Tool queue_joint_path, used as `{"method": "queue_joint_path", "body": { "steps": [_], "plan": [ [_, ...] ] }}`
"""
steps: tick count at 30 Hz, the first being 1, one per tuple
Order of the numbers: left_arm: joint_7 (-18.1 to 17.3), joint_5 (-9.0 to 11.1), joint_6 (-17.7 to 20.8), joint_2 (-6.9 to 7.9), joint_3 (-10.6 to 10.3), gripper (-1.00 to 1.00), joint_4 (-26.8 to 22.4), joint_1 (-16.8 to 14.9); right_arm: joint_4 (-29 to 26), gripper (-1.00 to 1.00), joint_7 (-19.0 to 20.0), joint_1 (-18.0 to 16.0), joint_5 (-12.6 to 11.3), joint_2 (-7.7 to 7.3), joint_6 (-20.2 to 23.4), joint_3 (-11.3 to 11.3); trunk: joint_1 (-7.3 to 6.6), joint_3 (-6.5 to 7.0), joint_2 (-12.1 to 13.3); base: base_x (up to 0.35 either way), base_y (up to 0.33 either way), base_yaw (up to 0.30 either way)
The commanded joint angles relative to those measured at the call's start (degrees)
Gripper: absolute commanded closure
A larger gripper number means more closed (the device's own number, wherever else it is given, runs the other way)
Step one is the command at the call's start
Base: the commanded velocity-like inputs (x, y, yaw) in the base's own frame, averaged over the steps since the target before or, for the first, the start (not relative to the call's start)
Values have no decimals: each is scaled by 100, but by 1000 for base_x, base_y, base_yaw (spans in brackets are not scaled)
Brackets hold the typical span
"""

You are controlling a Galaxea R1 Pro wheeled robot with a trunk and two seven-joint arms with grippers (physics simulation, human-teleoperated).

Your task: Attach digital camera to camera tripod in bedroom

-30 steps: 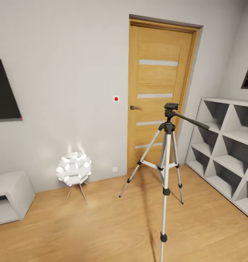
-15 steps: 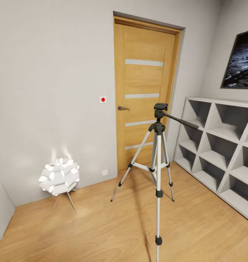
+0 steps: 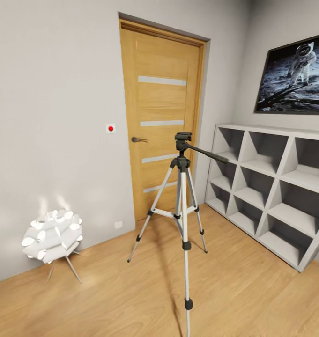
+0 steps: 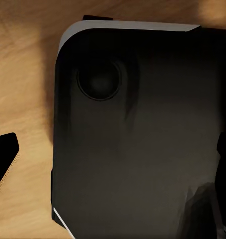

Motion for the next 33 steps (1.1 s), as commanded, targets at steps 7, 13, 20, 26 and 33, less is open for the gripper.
{"method": "queue_joint_path", "body": {
  "steps": [7,13,20,26,33],
  "plan": [
    [-5,21,-23,19,-34,-100,-9,-2,4,-100,-7,-4,8,0,-8,2,0,-6,-3,0,0,-288],
    [1,1,-25,138,-49,-100,-19,-2,4,-100,-7,-4,11,3,-8,4,0,-6,-3,0,0,-289],
    [3,3,-26,157,-58,-100,-14,-2,4,-100,-7,-4,16,-1,-8,3,0,-6,-3,0,0,-289],
    [3,5,-26,150,-68,-100,-18,-2,4,-100,-7,-4,11,-8,-8,2,0,-6,-3,0,0,-289],
    [1,-1,-26,157,-70,-100,-18,-2,4,-100,-7,-4,15,-9,-8,2,0,-6,-3,0,0,-289]
  ]
}}
